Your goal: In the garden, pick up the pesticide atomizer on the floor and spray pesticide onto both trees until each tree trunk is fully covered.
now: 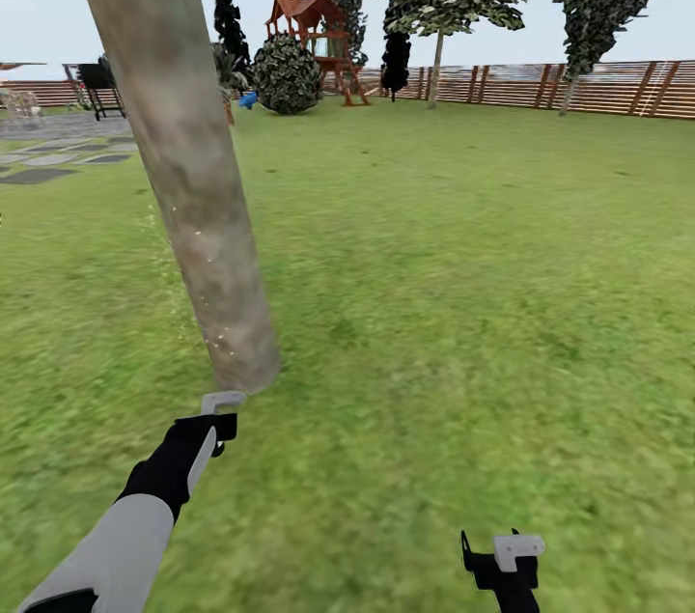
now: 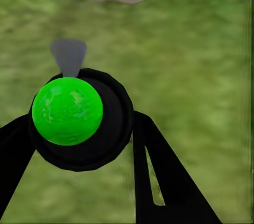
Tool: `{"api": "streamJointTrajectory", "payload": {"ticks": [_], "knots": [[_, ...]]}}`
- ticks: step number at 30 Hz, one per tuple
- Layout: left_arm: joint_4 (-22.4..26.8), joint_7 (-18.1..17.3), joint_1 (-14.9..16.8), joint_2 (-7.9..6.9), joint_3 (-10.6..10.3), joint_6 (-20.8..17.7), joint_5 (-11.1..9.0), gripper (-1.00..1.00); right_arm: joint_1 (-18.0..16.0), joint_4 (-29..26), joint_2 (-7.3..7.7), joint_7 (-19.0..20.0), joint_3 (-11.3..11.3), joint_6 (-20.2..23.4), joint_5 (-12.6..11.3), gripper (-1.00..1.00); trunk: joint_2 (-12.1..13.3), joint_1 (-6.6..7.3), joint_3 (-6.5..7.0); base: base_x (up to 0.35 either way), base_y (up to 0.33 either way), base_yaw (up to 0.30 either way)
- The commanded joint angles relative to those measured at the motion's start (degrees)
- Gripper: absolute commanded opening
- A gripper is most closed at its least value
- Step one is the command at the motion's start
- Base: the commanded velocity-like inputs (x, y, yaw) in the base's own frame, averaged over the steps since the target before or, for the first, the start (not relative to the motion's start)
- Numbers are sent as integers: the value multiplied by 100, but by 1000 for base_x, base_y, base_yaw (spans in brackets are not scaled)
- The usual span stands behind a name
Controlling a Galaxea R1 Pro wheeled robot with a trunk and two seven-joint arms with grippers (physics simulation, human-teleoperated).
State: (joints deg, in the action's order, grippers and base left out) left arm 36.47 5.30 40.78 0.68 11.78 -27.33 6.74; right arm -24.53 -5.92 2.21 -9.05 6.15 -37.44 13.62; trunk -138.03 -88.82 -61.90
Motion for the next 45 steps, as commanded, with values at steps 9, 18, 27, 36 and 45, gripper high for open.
{"api": "streamJointTrajectory", "payload": {"ticks": [9, 18, 27, 36, 45], "knots": [[0, -8, 0, 2, -7, 0, -4, -100, 0, 3, 3, 2, 0, -4, 0, 100, 0, 0, 0, 87, -266, 224], [0, -11, 0, 18, -9, 0, 11, -100, 0, -1, -1, 2, 0, 0, 0, 100, 0, 0, 0, 88, -267, 273], [0, -11, 0, 37, -9, 0, 11, -100, 0, 1, -1, 3, 0, 0, 0, 100, 0, 0, 0, 71, -270, 273], [0, -11, 0, 46, -16, 0, 5, -100, 0, -4, 7, 6, 0, -5, 7, 100, 0, 0, 0, 7, -274, 103], [-6, -11, 0, 42, -9, 0, -23, -100, 0, -6, 7, 8, 2, -8, 9, 100, 0, 0, 0, 92, -180, 0]]}}
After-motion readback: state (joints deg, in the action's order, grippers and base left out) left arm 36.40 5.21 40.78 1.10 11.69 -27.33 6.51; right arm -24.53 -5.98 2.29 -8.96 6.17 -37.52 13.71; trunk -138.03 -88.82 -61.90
